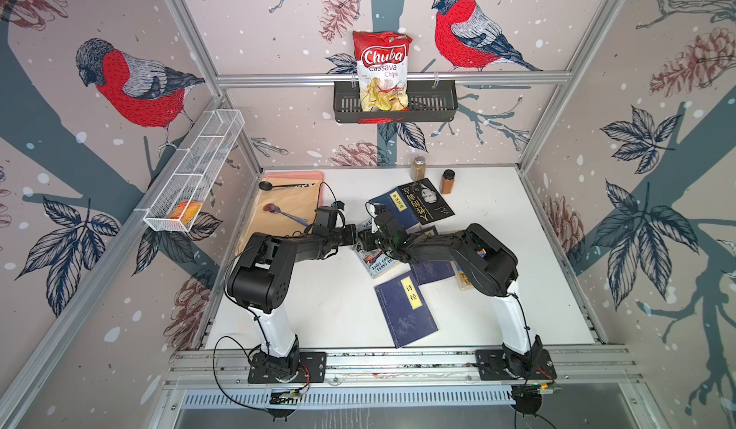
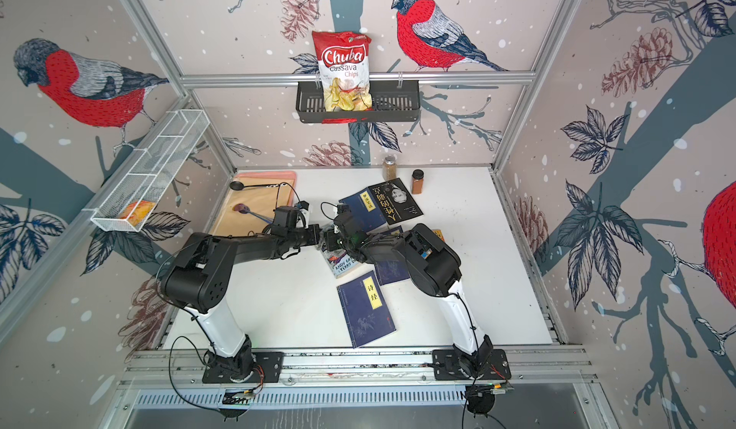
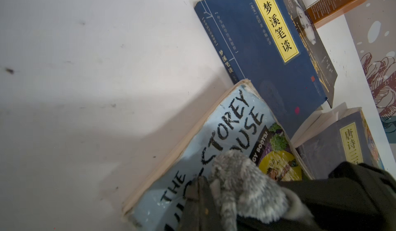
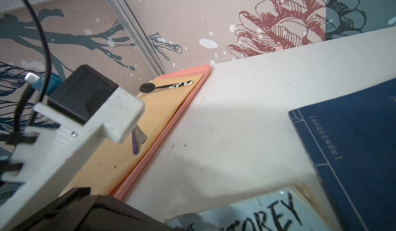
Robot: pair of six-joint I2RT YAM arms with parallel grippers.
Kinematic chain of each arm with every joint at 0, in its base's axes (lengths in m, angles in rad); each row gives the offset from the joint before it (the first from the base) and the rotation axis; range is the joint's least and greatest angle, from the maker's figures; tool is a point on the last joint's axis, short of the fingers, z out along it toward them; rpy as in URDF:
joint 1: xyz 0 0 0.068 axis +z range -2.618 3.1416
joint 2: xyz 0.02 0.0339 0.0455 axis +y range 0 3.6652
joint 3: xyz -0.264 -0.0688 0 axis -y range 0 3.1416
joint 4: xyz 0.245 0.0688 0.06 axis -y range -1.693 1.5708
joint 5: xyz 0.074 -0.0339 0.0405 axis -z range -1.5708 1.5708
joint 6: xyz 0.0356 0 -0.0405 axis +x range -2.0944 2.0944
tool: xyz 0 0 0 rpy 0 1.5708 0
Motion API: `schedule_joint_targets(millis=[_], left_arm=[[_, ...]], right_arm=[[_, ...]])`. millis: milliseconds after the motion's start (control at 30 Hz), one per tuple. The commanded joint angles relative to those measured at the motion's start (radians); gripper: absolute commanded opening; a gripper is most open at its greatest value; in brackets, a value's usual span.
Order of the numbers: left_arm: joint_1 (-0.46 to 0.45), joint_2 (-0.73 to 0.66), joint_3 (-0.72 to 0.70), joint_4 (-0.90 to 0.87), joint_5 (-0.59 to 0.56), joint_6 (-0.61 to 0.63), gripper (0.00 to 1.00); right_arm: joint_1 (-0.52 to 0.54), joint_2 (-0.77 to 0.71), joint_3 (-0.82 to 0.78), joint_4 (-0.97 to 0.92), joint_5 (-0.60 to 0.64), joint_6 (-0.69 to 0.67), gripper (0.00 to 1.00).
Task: Wipe the cover of the book
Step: Wipe the dirt from the cover of the book.
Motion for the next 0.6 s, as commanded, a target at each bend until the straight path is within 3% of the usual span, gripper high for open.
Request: schedule_joint_targets(millis=[0, 167, 300, 567], left_arm=[[0.005, 0.025, -0.017, -0.263, -0.107, 0.013, 0.00], [0.008, 0.030, -0.015, -0.264, -0.107, 0.014, 0.00], [0.010, 0.035, -0.012, -0.262, -0.103, 0.015, 0.00], [0.011, 0.046, -0.007, -0.256, -0.092, 0.016, 0.00]], right_arm=[[0.009, -0.042, -0.113, -0.314, 0.008, -0.008, 0.09], [0.039, -0.243, -0.373, -0.305, 0.049, 0.022, 0.10], [0.045, -0.297, -0.446, -0.277, 0.036, 0.039, 0.11], [0.031, -0.023, -0.123, -0.248, -0.027, -0.005, 0.10]])
